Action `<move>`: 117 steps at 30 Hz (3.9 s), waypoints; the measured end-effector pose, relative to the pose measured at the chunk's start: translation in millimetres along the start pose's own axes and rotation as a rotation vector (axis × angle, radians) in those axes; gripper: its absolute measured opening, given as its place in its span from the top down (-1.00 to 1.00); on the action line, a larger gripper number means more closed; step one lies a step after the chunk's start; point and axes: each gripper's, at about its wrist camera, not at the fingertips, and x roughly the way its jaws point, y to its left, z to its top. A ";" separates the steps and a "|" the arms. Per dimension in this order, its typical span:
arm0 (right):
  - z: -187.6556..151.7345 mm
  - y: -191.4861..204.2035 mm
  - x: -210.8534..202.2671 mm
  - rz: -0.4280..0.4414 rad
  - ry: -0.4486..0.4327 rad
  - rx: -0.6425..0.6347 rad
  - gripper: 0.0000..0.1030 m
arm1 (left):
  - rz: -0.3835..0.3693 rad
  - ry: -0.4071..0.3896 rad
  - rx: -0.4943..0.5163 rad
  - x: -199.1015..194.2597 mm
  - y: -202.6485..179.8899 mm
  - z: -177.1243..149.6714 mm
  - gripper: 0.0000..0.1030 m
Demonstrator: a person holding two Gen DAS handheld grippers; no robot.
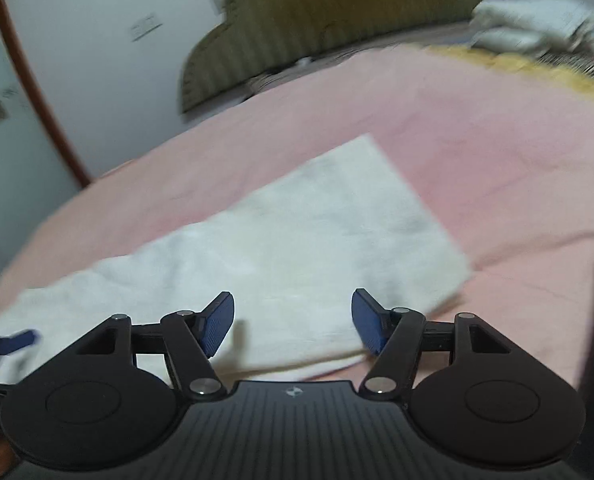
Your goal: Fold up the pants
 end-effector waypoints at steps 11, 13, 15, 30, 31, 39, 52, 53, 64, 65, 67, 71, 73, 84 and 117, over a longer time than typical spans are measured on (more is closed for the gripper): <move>-23.9 -32.7 5.1 0.271 0.119 0.408 -0.28 | -0.035 0.038 -0.097 5.1 14.7 0.5 -0.99; -20.2 -32.8 12.4 0.277 0.096 0.411 -0.29 | -0.039 0.039 -0.103 4.7 15.4 0.4 -0.99; -16.9 -34.9 18.9 0.266 0.058 0.412 -0.28 | -0.045 0.041 -0.111 4.9 16.3 0.4 -0.99; 13.0 -53.5 66.1 0.162 -0.106 0.499 0.57 | -0.055 0.043 -0.130 5.0 17.9 0.6 -0.99; 14.5 -50.0 63.2 0.157 -0.114 0.471 0.58 | -0.051 0.040 -0.136 4.1 18.6 0.8 -0.94; 18.8 76.2 15.9 0.074 -0.219 -0.331 0.61 | -0.267 0.069 -0.513 0.0 65.4 19.6 -0.78; -46.9 155.3 12.4 0.157 -0.162 -0.750 0.63 | -0.719 0.252 -1.086 59.0 90.5 28.0 -0.86; -46.1 156.2 9.2 0.168 -0.170 -0.757 0.62 | -0.758 0.274 -1.117 66.7 85.9 30.4 -0.87; -62.5 181.4 -18.5 0.340 -0.159 -0.802 0.62 | -0.687 0.342 -1.121 103.0 83.4 55.4 0.43; -63.8 185.6 -18.2 0.357 -0.155 -0.803 0.62 | -0.652 0.344 -1.071 99.7 88.2 57.1 0.59; -65.0 197.1 -16.6 0.411 -0.142 -0.795 0.62 | -0.574 0.300 -0.957 85.0 100.2 63.0 0.89; -72.2 232.5 -14.5 0.516 -0.142 -0.849 0.62 | -0.396 0.155 -0.715 36.4 122.4 73.4 0.90; -77.3 252.4 -12.2 0.577 -0.139 -0.874 0.62 | -0.282 0.102 -0.587 14.7 129.0 75.5 0.89; -123.8 299.7 20.2 0.664 0.050 -0.974 0.59 | 0.038 0.214 -0.433 7.4 163.0 22.3 0.03; -117.4 312.8 8.6 0.645 -0.012 -1.036 0.74 | -0.171 0.197 -0.918 -86.1 199.9 -20.0 -0.19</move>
